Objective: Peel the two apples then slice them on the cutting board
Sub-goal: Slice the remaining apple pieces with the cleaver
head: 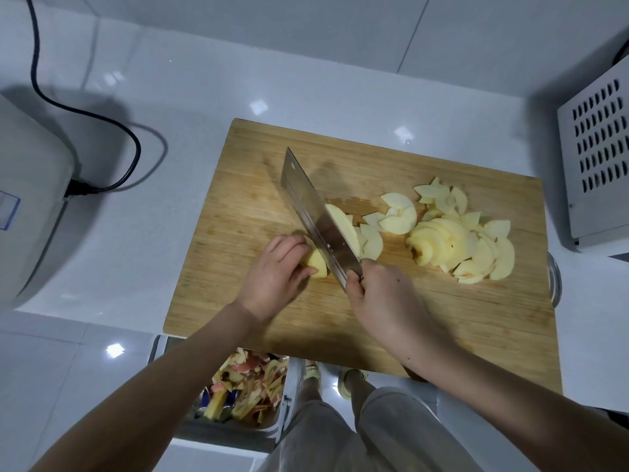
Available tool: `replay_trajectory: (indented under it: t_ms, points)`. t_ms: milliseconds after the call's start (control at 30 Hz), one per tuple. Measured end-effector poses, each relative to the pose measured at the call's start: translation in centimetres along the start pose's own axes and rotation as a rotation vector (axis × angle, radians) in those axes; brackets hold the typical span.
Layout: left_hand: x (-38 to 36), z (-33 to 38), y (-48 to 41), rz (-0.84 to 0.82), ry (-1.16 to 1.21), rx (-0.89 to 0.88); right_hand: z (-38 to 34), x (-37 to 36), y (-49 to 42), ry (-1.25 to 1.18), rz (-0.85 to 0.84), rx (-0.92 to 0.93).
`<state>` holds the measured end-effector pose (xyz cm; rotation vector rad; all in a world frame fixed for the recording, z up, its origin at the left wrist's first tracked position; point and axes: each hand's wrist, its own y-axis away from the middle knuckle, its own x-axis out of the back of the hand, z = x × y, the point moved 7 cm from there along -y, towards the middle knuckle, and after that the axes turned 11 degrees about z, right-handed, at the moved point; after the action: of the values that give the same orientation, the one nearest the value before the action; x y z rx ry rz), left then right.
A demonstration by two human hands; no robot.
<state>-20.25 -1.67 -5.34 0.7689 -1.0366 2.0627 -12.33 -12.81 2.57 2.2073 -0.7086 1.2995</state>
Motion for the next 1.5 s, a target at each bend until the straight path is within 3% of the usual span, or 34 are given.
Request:
replay_trajectory:
  t_ms: [500,667,733,867,1133,1300,1500]
  points:
    - [0.0,-0.2,0.1,0.025,-0.014,-0.027,0.2,0.1,-1.5,-0.043,-0.101,-0.049]
    - [0.1,0.0,0.0,0.028,0.040,-0.015,0.5,-3.5,-2.3,-0.008,-0.078,-0.088]
    - [0.3,-0.2,0.0,0.026,0.100,0.076,0.4,-4.4,-2.2,0.031,-0.047,-0.059]
    - [0.9,-2.7,0.8,0.081,0.252,0.541,0.6,-4.3,-2.3,0.013,-0.015,-0.045]
    - [0.0,-4.1,1.4,-0.078,0.477,1.095,0.4,-3.8,-2.4,0.025,-0.021,-0.016]
    - [-0.4,-3.9,1.5,-0.145,0.636,1.279,0.6,-3.1,-2.3,0.023,-0.020,-0.028]
    - [-0.2,-3.8,1.4,-0.168,0.663,1.285,0.4,-0.6,-1.4,0.019,-0.017,-0.032]
